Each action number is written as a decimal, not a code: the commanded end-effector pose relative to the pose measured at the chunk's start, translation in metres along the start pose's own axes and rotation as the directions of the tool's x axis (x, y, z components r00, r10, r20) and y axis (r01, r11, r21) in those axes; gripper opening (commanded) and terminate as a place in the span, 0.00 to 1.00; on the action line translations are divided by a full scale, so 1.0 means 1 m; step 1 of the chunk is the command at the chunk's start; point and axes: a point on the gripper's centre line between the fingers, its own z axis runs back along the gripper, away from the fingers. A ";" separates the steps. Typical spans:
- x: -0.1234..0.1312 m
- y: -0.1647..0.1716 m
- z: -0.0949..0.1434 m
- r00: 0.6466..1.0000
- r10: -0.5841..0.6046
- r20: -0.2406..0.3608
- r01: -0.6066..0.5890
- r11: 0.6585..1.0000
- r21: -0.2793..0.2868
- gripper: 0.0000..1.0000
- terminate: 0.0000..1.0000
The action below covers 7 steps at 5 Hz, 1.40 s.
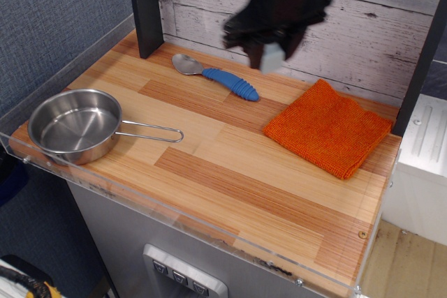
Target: Put the grey cube on the orange rectangle.
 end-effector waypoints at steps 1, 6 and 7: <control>-0.035 -0.039 -0.007 0.998 -0.054 -0.036 0.051 0.996 -0.068 0.00 0.00; -0.060 -0.035 -0.034 0.988 -0.041 -0.149 0.037 0.999 -0.031 1.00 0.00; -0.051 -0.032 -0.027 0.990 -0.026 -0.141 0.021 0.999 -0.038 1.00 0.00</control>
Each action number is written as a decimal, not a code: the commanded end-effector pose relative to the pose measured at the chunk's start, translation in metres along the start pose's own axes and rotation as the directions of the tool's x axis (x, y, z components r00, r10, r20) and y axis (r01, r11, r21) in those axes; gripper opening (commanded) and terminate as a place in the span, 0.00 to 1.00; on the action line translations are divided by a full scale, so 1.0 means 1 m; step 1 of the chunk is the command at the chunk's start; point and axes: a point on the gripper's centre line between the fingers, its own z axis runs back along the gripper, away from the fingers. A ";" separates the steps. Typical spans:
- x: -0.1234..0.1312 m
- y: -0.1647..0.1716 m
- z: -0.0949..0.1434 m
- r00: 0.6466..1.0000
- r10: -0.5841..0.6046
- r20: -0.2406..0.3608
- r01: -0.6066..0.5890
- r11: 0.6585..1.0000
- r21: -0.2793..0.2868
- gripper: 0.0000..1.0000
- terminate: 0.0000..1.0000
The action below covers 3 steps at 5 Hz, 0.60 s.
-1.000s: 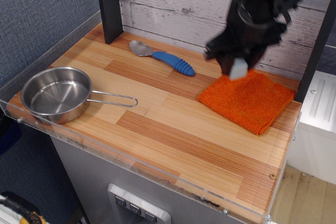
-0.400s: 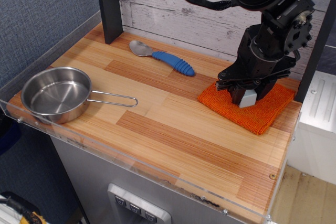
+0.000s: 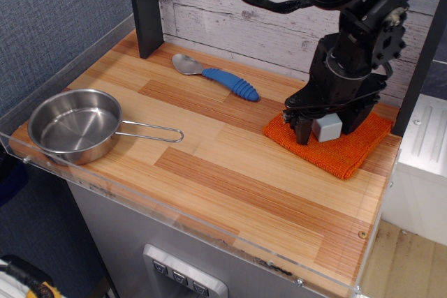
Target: Put the grey cube on the orange rectangle.
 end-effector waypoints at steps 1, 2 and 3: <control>0.017 0.004 0.045 0.998 0.046 0.050 -0.042 0.996 -0.079 1.00 0.00; 0.025 0.008 0.071 0.995 0.075 0.070 -0.067 0.991 -0.114 1.00 0.00; 0.035 0.019 0.115 0.985 0.128 0.111 -0.106 0.976 -0.188 1.00 1.00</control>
